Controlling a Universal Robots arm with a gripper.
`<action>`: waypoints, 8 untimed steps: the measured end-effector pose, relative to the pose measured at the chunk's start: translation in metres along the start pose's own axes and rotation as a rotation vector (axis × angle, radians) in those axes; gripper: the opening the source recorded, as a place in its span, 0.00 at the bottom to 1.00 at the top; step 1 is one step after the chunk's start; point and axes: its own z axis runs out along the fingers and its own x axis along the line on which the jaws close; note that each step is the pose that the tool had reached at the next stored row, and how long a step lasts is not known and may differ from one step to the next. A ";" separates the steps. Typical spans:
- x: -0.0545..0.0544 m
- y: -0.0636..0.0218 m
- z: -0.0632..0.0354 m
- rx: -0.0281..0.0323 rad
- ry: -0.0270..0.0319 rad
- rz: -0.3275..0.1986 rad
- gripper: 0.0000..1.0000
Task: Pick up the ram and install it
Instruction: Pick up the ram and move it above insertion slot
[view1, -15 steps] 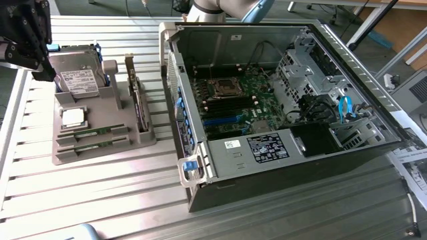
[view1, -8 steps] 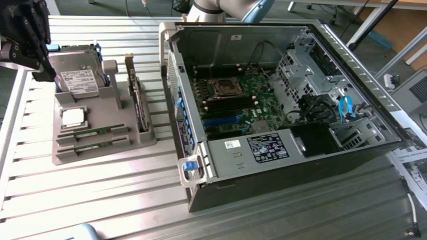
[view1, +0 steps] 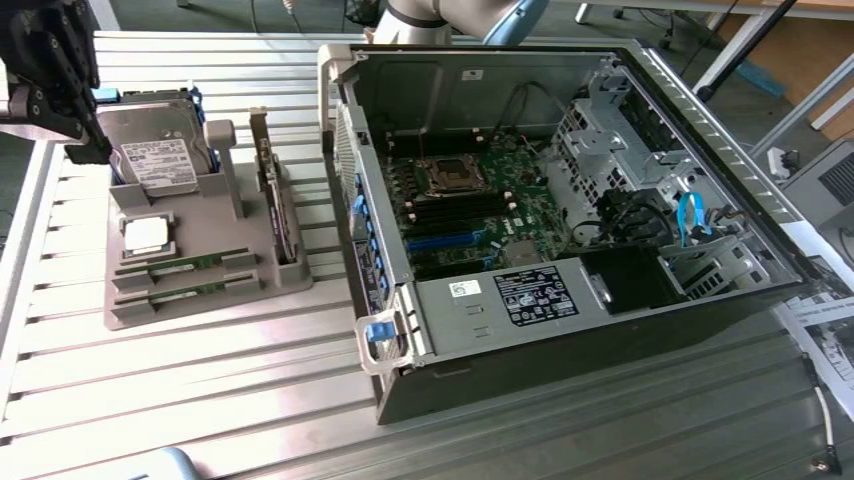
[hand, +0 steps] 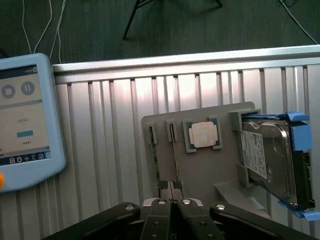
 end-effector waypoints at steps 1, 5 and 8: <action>0.000 0.0000 0.0001 0.0003 0.0012 -0.006 0.11; 0.000 0.0000 0.0000 0.0006 0.0044 -0.019 0.11; 0.000 0.0000 0.0000 0.0006 0.0044 -0.019 0.11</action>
